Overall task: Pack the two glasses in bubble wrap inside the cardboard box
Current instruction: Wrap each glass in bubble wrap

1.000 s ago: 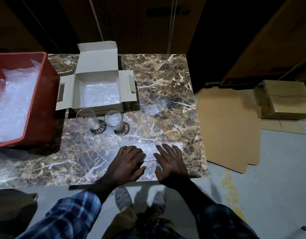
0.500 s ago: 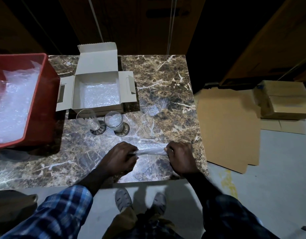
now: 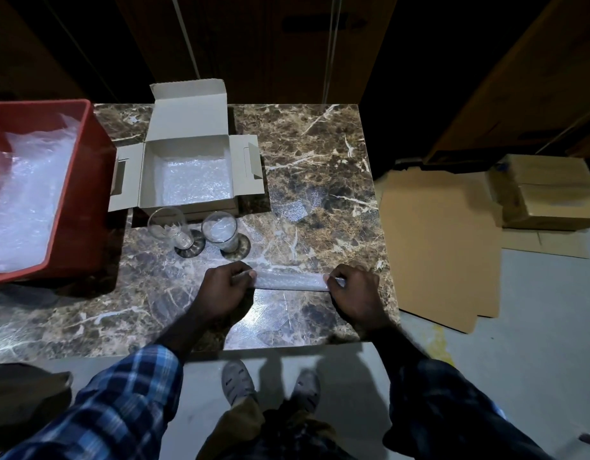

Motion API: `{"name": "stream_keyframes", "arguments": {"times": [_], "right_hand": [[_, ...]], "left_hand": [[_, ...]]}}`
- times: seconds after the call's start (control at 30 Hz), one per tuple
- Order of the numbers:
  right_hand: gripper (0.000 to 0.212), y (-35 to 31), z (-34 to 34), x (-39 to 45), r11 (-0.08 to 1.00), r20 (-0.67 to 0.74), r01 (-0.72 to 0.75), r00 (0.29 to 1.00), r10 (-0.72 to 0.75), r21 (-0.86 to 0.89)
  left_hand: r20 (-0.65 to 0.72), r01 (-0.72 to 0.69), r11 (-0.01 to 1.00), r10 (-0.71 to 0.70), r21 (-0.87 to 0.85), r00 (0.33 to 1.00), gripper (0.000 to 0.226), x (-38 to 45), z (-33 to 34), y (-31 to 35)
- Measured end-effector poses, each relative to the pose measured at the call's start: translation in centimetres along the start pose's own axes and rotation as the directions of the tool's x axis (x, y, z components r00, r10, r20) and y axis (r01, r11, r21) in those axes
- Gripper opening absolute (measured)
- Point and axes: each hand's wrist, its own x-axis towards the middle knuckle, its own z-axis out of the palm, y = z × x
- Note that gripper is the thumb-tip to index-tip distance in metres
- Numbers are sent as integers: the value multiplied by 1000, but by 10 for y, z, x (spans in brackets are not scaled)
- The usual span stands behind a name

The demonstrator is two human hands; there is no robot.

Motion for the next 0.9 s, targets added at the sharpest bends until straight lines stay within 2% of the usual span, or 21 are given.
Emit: {"name": "stream_keyframes", "arguments": {"times": [0.07, 0.17, 0.37, 0.47, 0.67, 0.8, 0.9], "right_hand": [[25, 1, 0, 2, 997, -19, -55, 998, 56, 48], [23, 0, 2, 3, 998, -33, -57, 998, 57, -4], [21, -10, 2, 4, 960, -88, 34, 994, -61, -278], [22, -10, 6, 3, 941, -109, 59, 989, -101, -334], [22, -14, 9, 4, 913, -91, 71, 989, -117, -402], [30, -13, 10, 1, 876, -124, 40, 986, -112, -480], [38, -11, 13, 1, 870, -173, 25, 977, -126, -492]], "left_hand": [[-27, 20, 1000, -20, -11, 999, 16, -4, 2, 1], [-116, 62, 998, -63, -7, 991, 15, -7, 5, 4], [-204, 180, 981, -162, 75, 966, 13, -4, 7, -5], [-214, 213, 964, -178, 156, 960, 13, -3, 9, -5], [-277, 104, 958, -27, 266, 960, 23, -18, 14, 1], [-365, 89, 919, 62, 384, 929, 20, -27, 19, -3], [-343, -38, 854, 249, 519, 906, 15, -30, 20, -3]]}}
